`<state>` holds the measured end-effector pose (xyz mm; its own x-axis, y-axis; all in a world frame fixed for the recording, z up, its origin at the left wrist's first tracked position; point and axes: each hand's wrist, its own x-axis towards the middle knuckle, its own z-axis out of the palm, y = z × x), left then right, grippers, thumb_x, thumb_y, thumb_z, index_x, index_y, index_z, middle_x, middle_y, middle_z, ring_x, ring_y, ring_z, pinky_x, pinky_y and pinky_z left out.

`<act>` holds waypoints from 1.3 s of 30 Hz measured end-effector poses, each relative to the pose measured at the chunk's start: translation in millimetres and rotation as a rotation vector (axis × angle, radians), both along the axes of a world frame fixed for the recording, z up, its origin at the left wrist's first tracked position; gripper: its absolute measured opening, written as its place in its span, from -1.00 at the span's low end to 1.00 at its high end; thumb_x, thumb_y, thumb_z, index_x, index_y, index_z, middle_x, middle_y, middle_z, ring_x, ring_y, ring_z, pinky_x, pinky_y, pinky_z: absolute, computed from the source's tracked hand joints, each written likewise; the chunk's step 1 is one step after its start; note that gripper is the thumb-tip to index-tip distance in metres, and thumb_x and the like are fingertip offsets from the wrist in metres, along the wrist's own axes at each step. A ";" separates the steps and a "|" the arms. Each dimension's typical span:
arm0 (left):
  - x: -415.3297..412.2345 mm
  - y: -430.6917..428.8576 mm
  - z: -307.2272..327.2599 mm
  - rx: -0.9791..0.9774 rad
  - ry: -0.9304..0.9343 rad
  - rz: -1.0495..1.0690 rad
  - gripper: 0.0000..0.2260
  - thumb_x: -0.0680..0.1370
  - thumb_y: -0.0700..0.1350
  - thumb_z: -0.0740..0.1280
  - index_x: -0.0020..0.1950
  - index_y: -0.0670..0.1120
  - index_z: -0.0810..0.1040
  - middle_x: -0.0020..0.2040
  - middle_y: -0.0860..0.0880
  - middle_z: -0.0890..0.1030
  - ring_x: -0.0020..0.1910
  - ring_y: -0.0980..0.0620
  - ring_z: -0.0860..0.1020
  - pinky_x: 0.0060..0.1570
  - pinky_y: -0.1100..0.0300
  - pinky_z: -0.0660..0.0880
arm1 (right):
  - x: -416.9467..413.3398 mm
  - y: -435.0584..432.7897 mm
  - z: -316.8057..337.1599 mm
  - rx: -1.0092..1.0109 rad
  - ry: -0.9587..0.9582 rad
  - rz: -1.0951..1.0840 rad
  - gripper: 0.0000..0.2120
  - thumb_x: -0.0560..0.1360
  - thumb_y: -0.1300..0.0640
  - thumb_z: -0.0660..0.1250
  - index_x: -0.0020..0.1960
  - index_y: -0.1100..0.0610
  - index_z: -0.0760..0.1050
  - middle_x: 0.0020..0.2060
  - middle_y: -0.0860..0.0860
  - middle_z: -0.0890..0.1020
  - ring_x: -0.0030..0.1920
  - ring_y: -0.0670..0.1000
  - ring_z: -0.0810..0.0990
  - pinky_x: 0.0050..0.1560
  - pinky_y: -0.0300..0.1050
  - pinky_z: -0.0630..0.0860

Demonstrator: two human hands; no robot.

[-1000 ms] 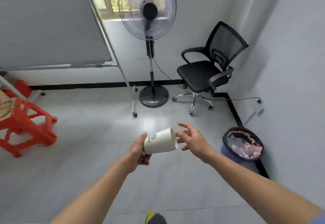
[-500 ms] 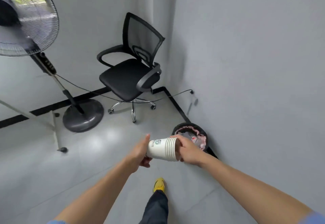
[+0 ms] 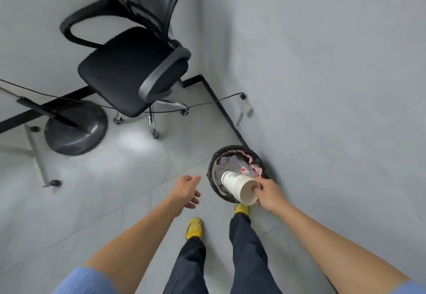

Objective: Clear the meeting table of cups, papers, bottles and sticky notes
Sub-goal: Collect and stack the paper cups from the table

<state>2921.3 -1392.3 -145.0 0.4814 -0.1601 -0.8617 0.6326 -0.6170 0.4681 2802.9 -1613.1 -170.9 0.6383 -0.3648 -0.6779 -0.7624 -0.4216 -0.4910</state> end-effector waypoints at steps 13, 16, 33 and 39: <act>34.2 -95.4 -275.8 0.246 0.093 0.041 -0.54 0.55 0.00 0.27 0.42 -0.10 0.34 0.09 -0.13 0.55 0.11 -0.19 0.56 0.10 -0.06 0.56 | 75.0 -93.5 -303.5 -0.061 0.235 0.105 -0.68 0.56 0.17 0.21 0.28 0.12 0.54 0.21 0.15 0.60 0.16 0.22 0.55 0.06 -0.03 0.46; 32.4 -106.2 -337.7 0.285 0.101 -0.011 -0.47 0.55 -0.05 0.27 0.50 -0.08 0.24 0.37 -0.16 0.45 0.24 -0.21 0.50 0.23 -0.12 0.50 | 77.4 -91.3 -369.7 -0.075 0.241 0.117 -0.64 0.58 0.17 0.21 0.36 0.11 0.48 0.26 0.12 0.58 0.21 0.20 0.53 0.08 -0.04 0.44; 22.3 -109.7 -283.4 0.263 0.060 -0.169 -0.68 0.56 -0.09 0.23 0.29 -0.13 0.48 0.17 -0.17 0.59 0.15 -0.17 0.57 0.15 -0.04 0.56 | 58.2 -83.1 -312.4 -0.033 0.286 0.226 -0.75 0.58 0.16 0.22 0.21 0.08 0.57 0.18 0.09 0.62 0.14 0.14 0.58 0.10 -0.05 0.51; 28.5 -77.7 -151.2 0.240 -0.096 -0.190 -0.72 0.56 -0.05 0.24 0.23 -0.11 0.51 0.04 -0.16 0.61 0.04 -0.17 0.61 -0.06 0.08 0.52 | 86.3 -48.0 -174.3 -0.063 0.177 0.340 -0.76 0.55 0.14 0.23 0.11 0.07 0.62 0.11 0.06 0.65 0.12 0.13 0.59 0.12 0.00 0.54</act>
